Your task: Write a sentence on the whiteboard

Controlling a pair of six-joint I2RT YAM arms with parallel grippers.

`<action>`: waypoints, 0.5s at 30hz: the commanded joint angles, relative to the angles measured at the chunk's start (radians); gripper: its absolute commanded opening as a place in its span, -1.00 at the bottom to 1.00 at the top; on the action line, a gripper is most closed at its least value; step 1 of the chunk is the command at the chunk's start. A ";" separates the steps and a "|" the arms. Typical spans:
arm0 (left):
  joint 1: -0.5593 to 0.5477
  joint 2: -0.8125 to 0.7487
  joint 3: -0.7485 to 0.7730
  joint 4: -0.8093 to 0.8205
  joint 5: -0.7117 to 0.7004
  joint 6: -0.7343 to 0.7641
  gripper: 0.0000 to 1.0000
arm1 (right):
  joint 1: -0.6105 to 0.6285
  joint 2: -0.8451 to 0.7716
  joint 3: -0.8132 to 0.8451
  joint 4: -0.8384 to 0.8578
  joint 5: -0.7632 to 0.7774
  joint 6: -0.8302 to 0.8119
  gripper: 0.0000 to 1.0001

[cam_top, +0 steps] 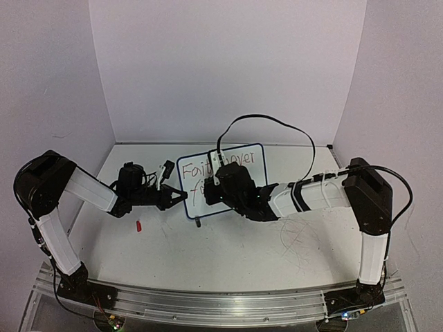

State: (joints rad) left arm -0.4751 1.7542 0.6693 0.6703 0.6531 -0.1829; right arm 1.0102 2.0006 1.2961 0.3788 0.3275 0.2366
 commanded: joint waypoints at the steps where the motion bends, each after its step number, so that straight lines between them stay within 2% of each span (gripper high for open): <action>1: -0.002 0.008 0.019 -0.057 -0.061 0.056 -1.00 | -0.052 -0.026 0.037 0.045 0.071 -0.019 -1.00; 15: -0.003 0.009 0.020 -0.057 -0.062 0.057 -1.00 | -0.053 -0.033 0.026 0.044 0.057 -0.017 -1.00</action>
State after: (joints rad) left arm -0.4751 1.7546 0.6750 0.6617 0.6510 -0.1829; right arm 1.0025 1.9987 1.2961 0.3878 0.3238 0.2310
